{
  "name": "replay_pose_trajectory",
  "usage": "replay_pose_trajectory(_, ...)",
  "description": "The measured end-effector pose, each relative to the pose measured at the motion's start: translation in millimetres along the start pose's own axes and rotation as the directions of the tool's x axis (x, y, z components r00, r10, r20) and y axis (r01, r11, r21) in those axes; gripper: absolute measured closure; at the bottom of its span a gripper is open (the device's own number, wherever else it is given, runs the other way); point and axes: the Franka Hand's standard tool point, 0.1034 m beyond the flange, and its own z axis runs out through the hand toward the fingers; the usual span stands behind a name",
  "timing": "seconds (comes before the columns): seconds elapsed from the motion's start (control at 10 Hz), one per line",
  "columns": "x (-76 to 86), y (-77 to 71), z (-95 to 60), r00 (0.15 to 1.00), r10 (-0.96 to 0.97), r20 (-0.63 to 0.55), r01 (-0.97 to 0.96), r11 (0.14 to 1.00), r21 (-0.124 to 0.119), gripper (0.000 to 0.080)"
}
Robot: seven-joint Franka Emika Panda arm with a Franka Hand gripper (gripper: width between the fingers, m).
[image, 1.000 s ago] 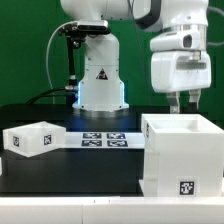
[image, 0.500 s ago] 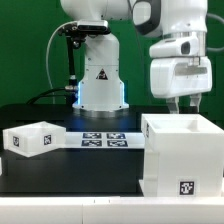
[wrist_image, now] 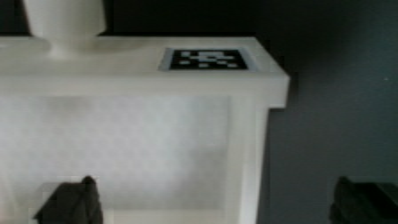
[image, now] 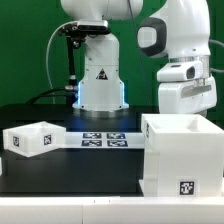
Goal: Assemble drawer
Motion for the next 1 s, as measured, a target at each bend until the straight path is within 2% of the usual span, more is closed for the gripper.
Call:
replay_pose_trajectory(0.2,-6.5,3.1,14.8,1.000,-0.022,-0.011,0.022,1.000,0.005,0.0150)
replay_pose_trajectory(0.3,-9.9,8.9,17.8,0.999,-0.031,-0.020,0.031,1.000,0.001,0.0150)
replay_pose_trajectory(0.4,-10.0,8.8,17.7,0.999,-0.031,-0.019,0.031,1.000,0.002,0.0150)
replay_pose_trajectory(0.5,-10.1,8.3,18.0,0.999,-0.033,-0.018,0.033,0.999,0.002,0.0278)
replay_pose_trajectory(0.6,-10.2,8.4,18.0,0.999,-0.033,-0.018,0.033,0.999,0.002,0.0278)
replay_pose_trajectory(0.7,-10.2,8.3,18.0,0.999,-0.034,-0.018,0.034,0.999,0.002,0.0414)
replay_pose_trajectory(0.8,-10.2,8.3,18.1,0.999,-0.034,-0.018,0.034,0.999,0.002,0.0595)
replay_pose_trajectory(0.9,-10.3,8.4,18.0,0.999,-0.036,-0.018,0.036,0.999,0.002,0.0721)
replay_pose_trajectory(1.0,-11.9,10.7,16.6,0.998,-0.066,-0.015,0.066,0.998,0.000,0.0721)
